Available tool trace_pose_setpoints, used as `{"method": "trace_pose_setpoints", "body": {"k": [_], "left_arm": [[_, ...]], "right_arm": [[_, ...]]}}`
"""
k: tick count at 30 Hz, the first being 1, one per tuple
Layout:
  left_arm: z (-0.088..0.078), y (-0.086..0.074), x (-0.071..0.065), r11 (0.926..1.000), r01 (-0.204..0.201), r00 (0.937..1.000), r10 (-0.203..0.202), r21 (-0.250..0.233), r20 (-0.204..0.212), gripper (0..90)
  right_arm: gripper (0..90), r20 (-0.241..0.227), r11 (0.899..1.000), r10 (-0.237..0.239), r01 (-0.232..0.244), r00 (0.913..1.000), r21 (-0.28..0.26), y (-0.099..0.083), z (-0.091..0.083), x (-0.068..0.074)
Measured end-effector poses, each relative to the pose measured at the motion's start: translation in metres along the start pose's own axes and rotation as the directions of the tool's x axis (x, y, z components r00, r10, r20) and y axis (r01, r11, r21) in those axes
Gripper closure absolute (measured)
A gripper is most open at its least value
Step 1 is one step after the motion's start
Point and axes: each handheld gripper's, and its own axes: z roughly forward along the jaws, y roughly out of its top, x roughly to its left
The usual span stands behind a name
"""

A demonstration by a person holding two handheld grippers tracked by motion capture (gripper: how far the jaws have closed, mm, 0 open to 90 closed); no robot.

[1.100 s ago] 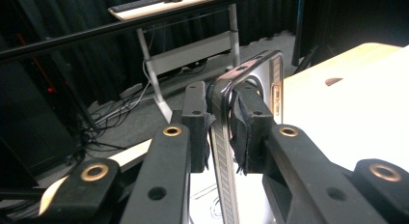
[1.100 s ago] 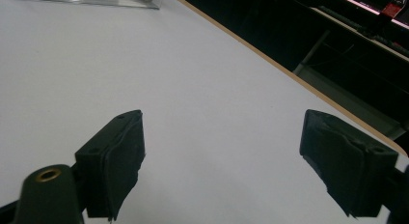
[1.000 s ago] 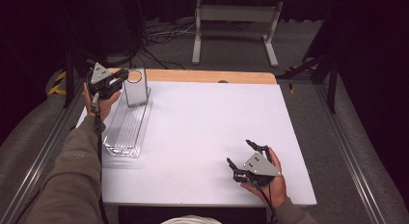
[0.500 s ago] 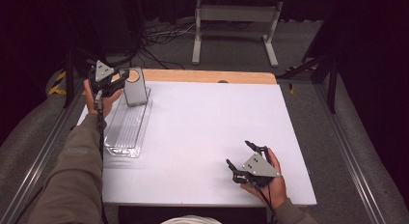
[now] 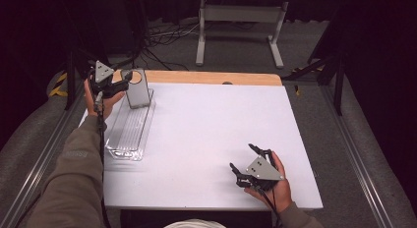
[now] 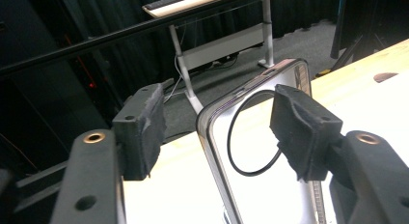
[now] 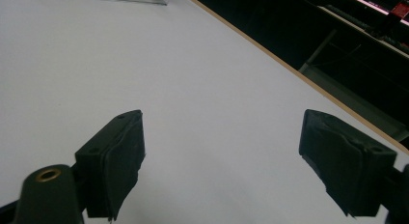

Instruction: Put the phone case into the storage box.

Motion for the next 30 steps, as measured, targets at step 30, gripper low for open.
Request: {"method": "trace_pose_setpoints", "body": {"k": [30], "left_arm": [[-0.023, 0.006, -0.006, 0.9996, 0.028, 0.9974, -0.028, -0.01, 0.067, 10.7]], "right_arm": [[17.3, -0.008, 1.0, -0.019, 0.019, 0.9998, 0.004, 0.0, 0.002, 0.004]]}}
